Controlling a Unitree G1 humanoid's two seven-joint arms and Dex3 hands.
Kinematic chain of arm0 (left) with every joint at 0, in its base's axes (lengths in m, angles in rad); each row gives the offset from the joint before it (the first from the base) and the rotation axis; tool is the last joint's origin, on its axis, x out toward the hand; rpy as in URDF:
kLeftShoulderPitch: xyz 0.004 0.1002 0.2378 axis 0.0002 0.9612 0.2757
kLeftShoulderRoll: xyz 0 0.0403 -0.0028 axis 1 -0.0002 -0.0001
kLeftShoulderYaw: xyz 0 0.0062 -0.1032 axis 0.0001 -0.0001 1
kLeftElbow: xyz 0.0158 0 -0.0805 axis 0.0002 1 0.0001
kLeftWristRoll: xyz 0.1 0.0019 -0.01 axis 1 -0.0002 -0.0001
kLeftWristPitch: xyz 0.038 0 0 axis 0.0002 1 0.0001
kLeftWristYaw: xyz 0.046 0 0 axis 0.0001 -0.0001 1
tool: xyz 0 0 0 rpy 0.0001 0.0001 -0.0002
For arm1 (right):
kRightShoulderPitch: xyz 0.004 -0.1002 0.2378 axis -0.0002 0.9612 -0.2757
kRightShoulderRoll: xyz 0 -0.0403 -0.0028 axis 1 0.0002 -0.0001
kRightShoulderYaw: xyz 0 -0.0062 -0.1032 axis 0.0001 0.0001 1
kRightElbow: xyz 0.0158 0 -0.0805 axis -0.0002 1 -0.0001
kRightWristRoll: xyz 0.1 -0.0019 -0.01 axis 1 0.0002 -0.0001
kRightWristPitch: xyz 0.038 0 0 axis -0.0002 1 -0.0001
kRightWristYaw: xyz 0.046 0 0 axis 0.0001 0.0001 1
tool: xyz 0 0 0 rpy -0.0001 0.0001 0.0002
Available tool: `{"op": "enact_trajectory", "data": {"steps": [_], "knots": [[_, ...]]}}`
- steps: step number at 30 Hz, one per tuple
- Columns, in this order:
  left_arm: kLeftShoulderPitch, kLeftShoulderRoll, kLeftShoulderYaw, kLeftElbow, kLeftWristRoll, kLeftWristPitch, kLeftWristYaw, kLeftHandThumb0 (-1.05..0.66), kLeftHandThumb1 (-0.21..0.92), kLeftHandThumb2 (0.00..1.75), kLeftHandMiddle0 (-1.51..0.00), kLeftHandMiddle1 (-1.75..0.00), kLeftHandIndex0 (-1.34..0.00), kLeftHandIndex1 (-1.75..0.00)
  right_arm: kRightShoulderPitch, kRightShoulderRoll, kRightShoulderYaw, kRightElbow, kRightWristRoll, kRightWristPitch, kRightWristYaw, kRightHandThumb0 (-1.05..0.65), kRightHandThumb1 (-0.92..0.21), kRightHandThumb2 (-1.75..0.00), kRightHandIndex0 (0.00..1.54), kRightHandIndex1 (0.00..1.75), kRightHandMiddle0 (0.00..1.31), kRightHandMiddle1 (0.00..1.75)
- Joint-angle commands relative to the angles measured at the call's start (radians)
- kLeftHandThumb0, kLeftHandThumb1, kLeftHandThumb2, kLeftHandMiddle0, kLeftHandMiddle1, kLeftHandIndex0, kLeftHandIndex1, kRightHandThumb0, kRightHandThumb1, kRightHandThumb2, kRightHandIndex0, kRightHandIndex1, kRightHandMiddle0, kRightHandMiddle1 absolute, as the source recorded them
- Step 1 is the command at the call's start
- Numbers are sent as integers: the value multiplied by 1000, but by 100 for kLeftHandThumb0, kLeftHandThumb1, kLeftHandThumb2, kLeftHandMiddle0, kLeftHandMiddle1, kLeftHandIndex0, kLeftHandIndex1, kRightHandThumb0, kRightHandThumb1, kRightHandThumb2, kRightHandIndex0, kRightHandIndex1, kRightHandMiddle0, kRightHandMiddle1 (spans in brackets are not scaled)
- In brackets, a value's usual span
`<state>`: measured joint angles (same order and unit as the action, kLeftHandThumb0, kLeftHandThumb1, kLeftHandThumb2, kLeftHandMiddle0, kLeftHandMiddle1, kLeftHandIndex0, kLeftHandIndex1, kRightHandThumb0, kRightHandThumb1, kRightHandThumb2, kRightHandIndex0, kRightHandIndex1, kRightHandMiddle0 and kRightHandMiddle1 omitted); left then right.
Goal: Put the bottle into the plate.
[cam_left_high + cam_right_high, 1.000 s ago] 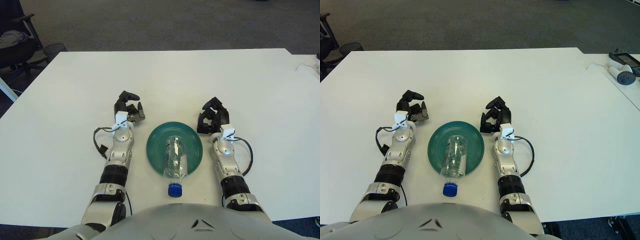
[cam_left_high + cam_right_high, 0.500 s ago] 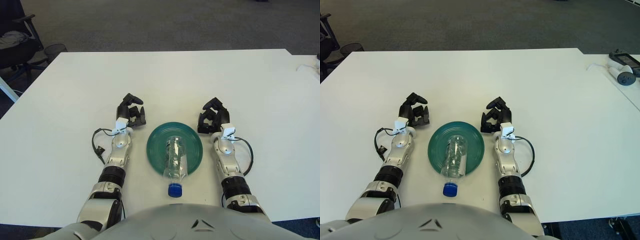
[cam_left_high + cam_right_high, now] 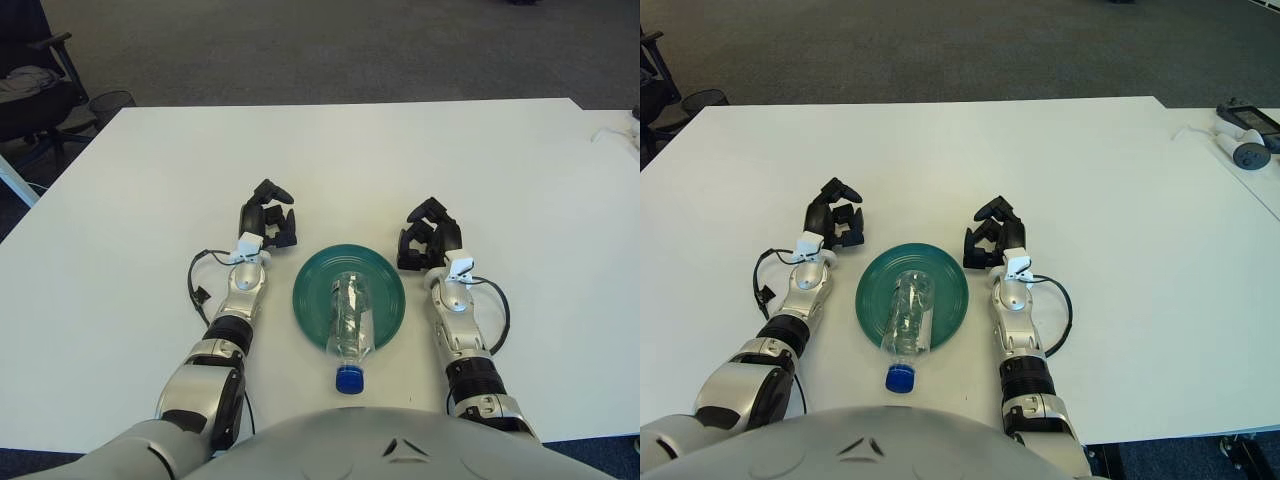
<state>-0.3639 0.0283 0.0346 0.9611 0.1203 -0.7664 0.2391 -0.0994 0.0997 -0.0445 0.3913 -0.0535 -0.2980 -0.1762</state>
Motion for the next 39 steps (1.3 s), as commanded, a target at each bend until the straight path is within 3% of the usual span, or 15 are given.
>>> {"op": "enact_trajectory", "data": {"steps": [1, 31, 36, 39], "knots": [[68, -3, -10, 78, 26, -26, 22, -54, 15, 152, -128, -175, -75, -175, 38, -1, -10, 31, 14, 49, 2, 0, -4, -160, 85, 163, 60, 175], [102, -27, -3, 10, -29, 1, -36, -51, 20, 145, -125, -175, -70, -175, 48, 3, -8, 11, 6, 55, -11, 0, -5, -159, 85, 163, 59, 175], [131, -44, -11, -89, -36, 73, -46, -52, 19, 147, -127, -175, -71, -175, 51, 5, -7, 0, 7, 67, -11, 0, -5, -159, 84, 164, 59, 175], [165, -53, -11, -205, -76, 198, -92, -53, 16, 151, -129, -175, -74, -175, 56, 8, -6, -17, 6, 91, -14, 0, -5, -158, 84, 164, 58, 175]]}}
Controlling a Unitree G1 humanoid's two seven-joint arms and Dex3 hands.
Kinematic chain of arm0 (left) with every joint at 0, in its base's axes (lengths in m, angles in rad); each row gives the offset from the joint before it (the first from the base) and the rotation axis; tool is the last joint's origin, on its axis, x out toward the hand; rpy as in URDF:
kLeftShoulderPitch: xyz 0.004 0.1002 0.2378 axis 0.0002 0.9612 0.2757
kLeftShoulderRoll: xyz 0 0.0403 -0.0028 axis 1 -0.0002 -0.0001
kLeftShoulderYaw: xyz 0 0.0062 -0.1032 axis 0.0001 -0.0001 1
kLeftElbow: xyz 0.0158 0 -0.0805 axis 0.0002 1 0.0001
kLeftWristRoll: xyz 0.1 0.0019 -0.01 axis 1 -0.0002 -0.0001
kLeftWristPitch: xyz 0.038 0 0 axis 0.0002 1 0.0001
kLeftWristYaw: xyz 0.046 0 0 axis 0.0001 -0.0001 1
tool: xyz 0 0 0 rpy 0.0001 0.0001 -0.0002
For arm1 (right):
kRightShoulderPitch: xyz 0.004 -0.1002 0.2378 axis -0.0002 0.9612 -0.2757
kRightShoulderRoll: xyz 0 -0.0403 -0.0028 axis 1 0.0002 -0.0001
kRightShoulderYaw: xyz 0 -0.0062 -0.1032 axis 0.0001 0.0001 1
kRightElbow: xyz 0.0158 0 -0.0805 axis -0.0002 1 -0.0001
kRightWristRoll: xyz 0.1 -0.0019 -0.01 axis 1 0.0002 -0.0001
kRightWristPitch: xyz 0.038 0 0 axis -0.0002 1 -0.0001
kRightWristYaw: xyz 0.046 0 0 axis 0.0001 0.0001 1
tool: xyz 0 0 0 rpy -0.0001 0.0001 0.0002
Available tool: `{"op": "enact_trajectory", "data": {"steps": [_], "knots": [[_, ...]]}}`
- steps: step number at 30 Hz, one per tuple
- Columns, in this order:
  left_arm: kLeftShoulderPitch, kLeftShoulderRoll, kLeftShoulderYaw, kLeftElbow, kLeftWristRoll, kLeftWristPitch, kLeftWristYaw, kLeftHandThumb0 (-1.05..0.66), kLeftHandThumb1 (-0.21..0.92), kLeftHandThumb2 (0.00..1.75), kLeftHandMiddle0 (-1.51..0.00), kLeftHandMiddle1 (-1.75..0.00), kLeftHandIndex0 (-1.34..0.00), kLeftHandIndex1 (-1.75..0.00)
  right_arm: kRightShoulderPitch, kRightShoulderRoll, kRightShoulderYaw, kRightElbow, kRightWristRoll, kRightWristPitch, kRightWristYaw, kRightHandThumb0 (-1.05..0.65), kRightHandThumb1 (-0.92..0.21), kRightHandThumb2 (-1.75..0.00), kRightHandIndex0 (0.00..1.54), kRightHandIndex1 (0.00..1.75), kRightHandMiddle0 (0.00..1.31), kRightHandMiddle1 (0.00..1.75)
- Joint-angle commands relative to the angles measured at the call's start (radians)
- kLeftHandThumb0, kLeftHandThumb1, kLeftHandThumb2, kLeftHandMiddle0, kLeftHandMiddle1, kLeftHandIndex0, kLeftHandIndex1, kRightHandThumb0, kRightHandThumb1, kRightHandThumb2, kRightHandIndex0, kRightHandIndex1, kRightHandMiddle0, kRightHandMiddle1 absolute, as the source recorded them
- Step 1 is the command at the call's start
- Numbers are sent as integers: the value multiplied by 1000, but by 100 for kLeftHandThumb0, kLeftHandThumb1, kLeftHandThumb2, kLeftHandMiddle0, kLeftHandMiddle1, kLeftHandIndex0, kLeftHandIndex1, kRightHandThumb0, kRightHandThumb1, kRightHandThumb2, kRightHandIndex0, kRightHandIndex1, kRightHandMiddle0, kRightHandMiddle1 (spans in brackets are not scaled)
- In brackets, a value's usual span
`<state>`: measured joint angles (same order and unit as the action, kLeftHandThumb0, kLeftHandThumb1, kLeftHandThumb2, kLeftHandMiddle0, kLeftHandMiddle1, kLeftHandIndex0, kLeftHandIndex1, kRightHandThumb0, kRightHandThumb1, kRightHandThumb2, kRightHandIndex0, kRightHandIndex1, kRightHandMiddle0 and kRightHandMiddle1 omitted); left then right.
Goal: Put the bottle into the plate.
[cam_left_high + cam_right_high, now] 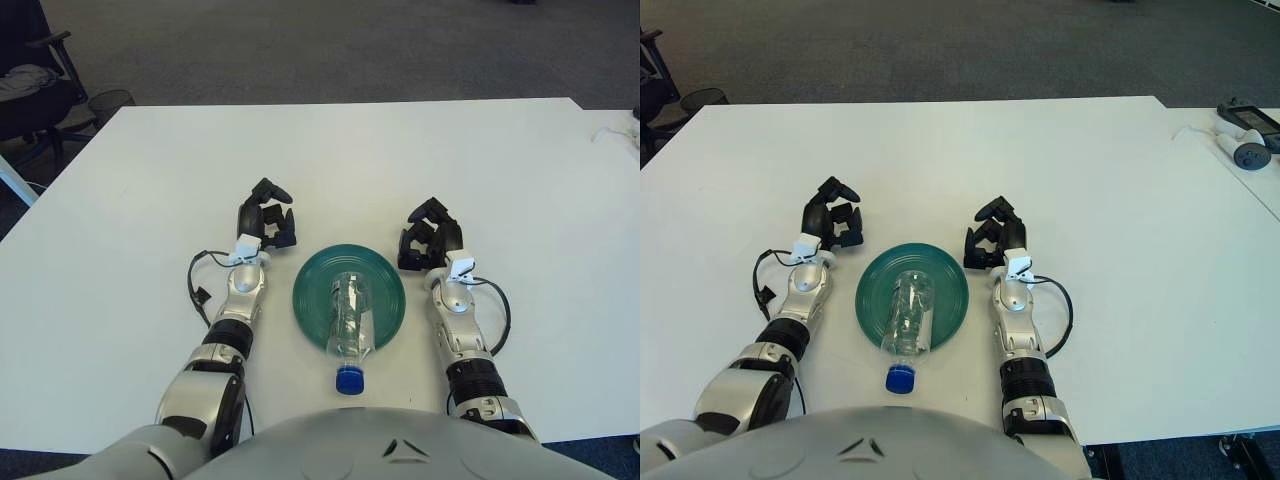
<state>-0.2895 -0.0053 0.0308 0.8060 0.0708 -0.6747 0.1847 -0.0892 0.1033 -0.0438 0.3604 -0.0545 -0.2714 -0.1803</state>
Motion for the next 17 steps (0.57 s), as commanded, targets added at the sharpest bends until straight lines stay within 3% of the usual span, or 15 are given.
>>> {"op": "enact_trajectory", "data": {"steps": [1, 7, 17], "knots": [[101, -22, -7, -81, -36, 140, -50, -54, 14, 153, -129, -175, -75, -175, 47, 5, -6, 8, 6, 71, -11, 0, -6, -158, 84, 164, 58, 175], [191, -33, -21, -351, -84, 360, -102, -56, 10, 158, -130, -175, -79, -175, 54, 7, -3, -15, 3, 96, -15, 0, -6, -158, 84, 164, 58, 175], [238, -49, -28, -503, -52, 556, -75, -57, 9, 159, -129, -175, -79, -175, 59, 5, 2, -24, -5, 104, -19, 0, -6, -158, 83, 165, 58, 175]]}}
